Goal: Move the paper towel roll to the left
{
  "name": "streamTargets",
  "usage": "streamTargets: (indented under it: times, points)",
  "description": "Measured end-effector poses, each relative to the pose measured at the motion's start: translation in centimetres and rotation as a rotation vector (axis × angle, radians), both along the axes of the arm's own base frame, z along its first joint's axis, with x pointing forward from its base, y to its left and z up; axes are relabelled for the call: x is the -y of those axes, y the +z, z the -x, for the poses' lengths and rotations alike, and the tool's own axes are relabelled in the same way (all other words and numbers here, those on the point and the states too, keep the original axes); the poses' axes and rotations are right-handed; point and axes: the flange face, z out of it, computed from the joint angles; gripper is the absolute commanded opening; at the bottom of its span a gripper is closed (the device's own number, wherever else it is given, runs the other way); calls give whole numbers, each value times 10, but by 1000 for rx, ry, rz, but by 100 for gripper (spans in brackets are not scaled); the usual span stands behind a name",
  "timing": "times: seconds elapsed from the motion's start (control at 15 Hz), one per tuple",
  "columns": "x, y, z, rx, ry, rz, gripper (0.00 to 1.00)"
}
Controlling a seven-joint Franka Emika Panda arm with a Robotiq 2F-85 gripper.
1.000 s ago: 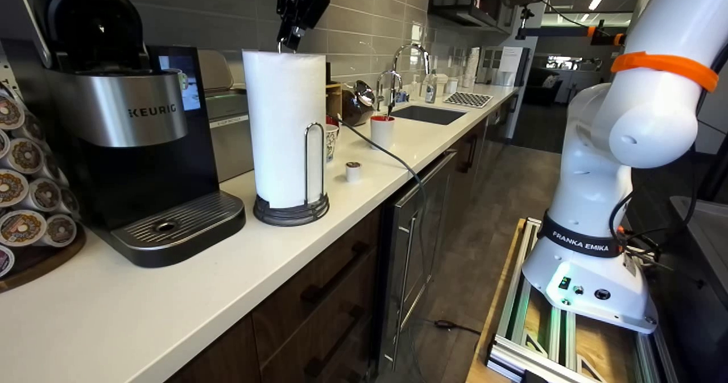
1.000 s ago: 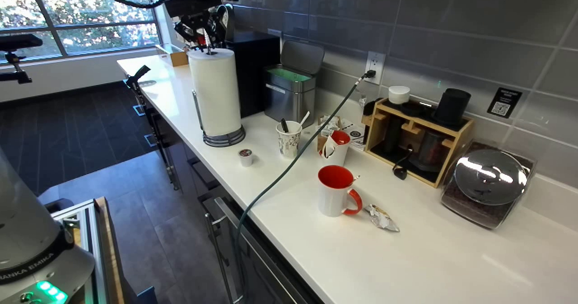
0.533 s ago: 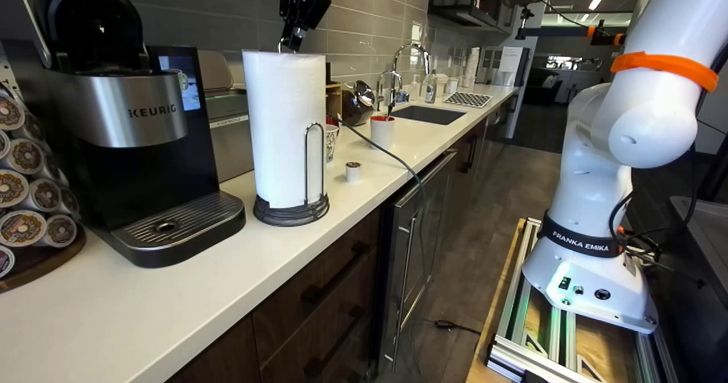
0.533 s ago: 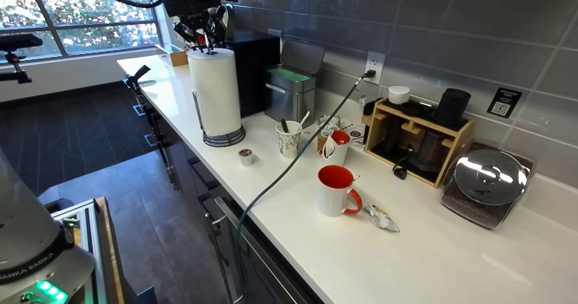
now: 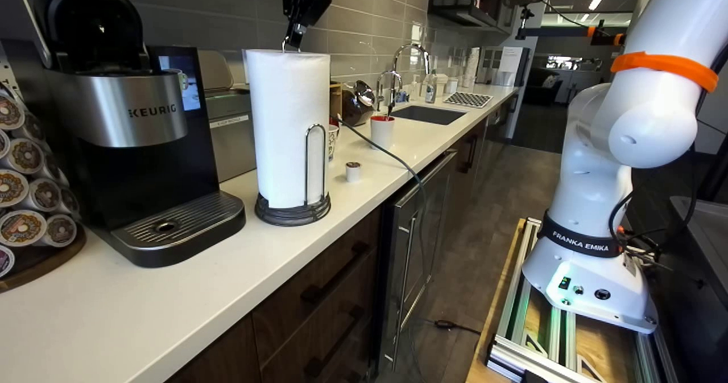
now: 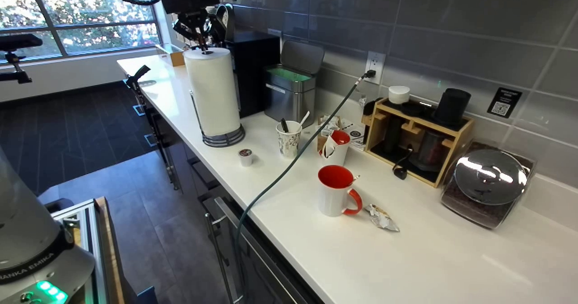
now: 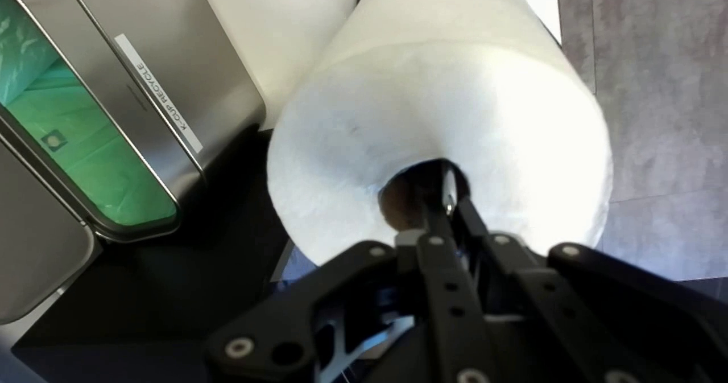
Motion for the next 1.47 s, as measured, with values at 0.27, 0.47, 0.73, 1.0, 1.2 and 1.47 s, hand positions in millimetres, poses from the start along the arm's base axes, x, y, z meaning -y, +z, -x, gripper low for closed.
streamTargets:
  times: [0.27, 0.47, 0.73, 1.0, 1.2, 1.47]
  points:
    - [-20, 6, 21, -60, 35, -51, 2]
    - [-45, 6, 35, -74, -5, -89, 2]
    - [-77, 6, 44, -48, -138, -191, 2]
    - [-98, 5, 58, -29, -192, -271, 2]
    - [-110, 5, 82, -30, -170, -278, 2]
    - [-120, 14, 126, -26, -108, -277, 2]
